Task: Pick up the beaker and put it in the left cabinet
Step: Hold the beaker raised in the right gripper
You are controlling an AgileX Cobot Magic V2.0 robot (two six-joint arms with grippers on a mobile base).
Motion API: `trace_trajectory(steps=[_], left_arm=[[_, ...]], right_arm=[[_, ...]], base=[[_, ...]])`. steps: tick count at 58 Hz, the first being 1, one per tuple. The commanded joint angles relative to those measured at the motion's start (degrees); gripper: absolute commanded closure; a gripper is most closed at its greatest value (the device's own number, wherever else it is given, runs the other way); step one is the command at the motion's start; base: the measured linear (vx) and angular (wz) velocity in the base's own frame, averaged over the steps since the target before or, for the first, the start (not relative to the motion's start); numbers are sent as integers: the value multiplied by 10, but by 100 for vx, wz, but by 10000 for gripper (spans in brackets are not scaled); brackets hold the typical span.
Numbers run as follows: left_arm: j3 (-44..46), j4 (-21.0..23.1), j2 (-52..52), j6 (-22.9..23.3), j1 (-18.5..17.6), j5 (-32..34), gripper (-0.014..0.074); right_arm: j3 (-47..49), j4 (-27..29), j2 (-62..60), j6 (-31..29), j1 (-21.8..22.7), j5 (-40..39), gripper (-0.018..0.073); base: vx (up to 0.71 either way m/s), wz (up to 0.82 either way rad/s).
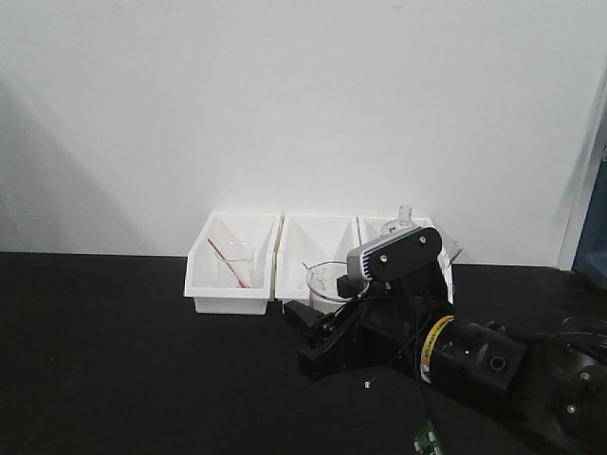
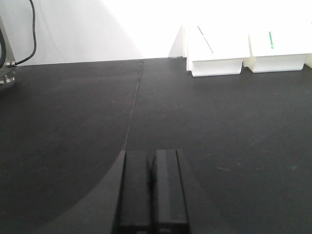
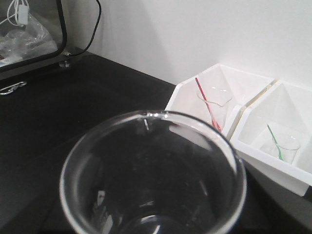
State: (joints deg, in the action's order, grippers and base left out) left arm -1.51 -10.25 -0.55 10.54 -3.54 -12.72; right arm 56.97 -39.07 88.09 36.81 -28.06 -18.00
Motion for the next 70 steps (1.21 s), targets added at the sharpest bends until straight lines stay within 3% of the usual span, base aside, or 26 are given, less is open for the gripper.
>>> trace_trajectory(steps=[1,70], left_arm=[[5,3,-11,2,-1,43,593],[5,3,-11,2,-1,43,593]], right_arm=[[17,7,-24,-1,1,-37,551],[17,8,-24,-1,1,-35,551]], base=[[0,0],[-1,0]])
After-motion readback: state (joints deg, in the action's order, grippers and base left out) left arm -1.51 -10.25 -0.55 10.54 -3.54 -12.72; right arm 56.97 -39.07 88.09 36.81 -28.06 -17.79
